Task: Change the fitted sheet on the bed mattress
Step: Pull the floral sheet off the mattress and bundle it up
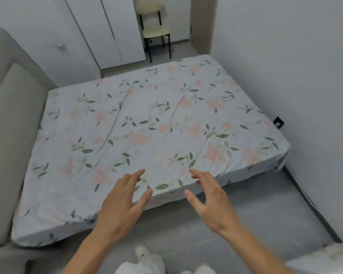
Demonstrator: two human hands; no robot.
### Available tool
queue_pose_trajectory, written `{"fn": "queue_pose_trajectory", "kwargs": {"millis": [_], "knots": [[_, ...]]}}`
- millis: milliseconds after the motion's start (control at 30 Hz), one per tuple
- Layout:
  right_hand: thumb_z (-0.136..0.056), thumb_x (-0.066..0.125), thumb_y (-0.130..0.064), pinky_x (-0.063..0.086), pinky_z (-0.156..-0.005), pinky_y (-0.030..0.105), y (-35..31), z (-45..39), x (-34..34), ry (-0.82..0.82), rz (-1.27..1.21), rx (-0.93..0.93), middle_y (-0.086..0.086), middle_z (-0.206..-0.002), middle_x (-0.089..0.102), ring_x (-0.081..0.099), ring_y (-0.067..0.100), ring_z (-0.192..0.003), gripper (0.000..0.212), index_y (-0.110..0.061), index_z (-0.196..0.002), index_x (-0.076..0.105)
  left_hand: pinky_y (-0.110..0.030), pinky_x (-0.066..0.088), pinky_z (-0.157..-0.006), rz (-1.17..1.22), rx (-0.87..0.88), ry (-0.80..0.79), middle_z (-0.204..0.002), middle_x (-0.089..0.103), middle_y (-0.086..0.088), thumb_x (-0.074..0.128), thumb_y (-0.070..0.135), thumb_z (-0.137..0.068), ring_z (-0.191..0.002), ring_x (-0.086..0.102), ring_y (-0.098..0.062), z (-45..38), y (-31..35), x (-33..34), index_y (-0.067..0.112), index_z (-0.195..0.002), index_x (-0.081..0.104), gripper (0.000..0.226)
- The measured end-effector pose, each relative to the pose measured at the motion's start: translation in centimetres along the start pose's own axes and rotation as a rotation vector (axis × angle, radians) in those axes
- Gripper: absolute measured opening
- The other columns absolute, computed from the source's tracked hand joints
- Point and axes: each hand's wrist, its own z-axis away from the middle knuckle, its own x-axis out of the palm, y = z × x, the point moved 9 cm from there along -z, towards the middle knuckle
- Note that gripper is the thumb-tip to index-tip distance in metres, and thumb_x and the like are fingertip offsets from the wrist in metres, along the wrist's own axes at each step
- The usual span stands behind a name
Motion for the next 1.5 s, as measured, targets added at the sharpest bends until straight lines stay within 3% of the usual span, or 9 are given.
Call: {"fn": "queue_pose_trajectory", "kwargs": {"millis": [333,467,700,1000,1167,1300,1500], "knots": [[-0.101,0.052,-0.060,0.047,-0.106,0.035,-13.4,-5.8,17.4,-0.379,0.121,-0.251,-0.032,-0.135,0.043,0.046,-0.006,-0.127,0.050,-0.053,-0.148,0.034,-0.027,0.045,-0.094,0.082,-0.419,0.244,-0.134,0.049,0.028,0.042,0.073,-0.095,-0.126,0.047,0.005,11.3,-19.1,-8.5,0.046,-0.152,0.039,0.063],[-0.100,0.049,-0.065,0.048,-0.104,0.038,-17.6,-8.8,24.3,-0.422,0.155,-0.270,-0.031,-0.135,0.043,0.045,-0.005,-0.128,0.051,-0.054,-0.147,0.034,-0.028,0.044,-0.097,0.129,-0.480,0.233,-0.135,0.051,0.024,0.046,0.068,-0.095,-0.128,0.047,0.002,11.0,-26.7,-10.8,0.044,-0.153,0.039,0.063],[-0.099,0.052,-0.066,0.046,-0.101,0.028,-25.6,-11.2,35.3,-0.530,0.130,-0.327,-0.035,-0.136,0.043,0.047,-0.009,-0.126,0.049,-0.057,-0.145,0.034,-0.034,0.050,-0.095,0.138,-0.594,0.349,-0.131,0.053,0.019,0.050,0.059,-0.100,-0.126,0.049,-0.005,11.6,-36.6,-18.1,0.039,-0.153,0.040,0.058],[-0.100,0.053,-0.062,0.046,-0.104,0.027,-33.1,-19.2,49.1,-0.763,0.149,-0.460,-0.031,-0.138,0.046,0.047,-0.006,-0.127,0.053,-0.049,-0.150,0.038,-0.033,0.047,-0.100,0.161,-0.811,0.406,-0.129,0.049,0.023,0.033,0.075,-0.095,-0.127,0.047,-0.004,13.1,-46.1,-20.4,0.038,-0.152,0.041,0.069],[-0.100,0.052,-0.065,0.048,-0.104,0.028,-35.1,-25.7,56.8,-0.870,0.173,-0.506,-0.029,-0.140,0.046,0.049,-0.004,-0.127,0.054,-0.050,-0.149,0.038,-0.034,0.049,-0.091,0.150,-0.993,0.452,-0.127,0.049,0.024,0.037,0.068,-0.099,-0.113,0.051,-0.007,12.2,-51.9,-21.1,0.040,-0.151,0.041,0.060],[-0.100,0.051,-0.066,0.047,-0.101,0.028,-35.3,-30.1,62.1,-0.930,0.243,-0.520,-0.029,-0.136,0.048,0.049,-0.005,-0.126,0.054,-0.048,-0.149,0.039,-0.037,0.049,-0.095,0.183,-1.081,0.499,-0.130,0.050,0.021,0.043,0.061,-0.099,-0.125,0.050,-0.010,10.7,-57.2,-21.7,0.039,-0.152,0.042,0.057],[-0.103,0.054,-0.054,0.036,-0.102,0.025,-31.2,-33.5,78.7,-0.970,0.297,-0.567,-0.020,-0.140,0.047,0.042,0.004,-0.132,0.052,-0.037,-0.151,0.043,-0.035,0.045,-0.094,0.232,-1.119,0.547,-0.132,0.051,0.017,0.050,0.053,-0.100,-0.126,0.044,-0.007,7.2,-72.7,-15.4,0.034,-0.153,0.042,0.057]]}}
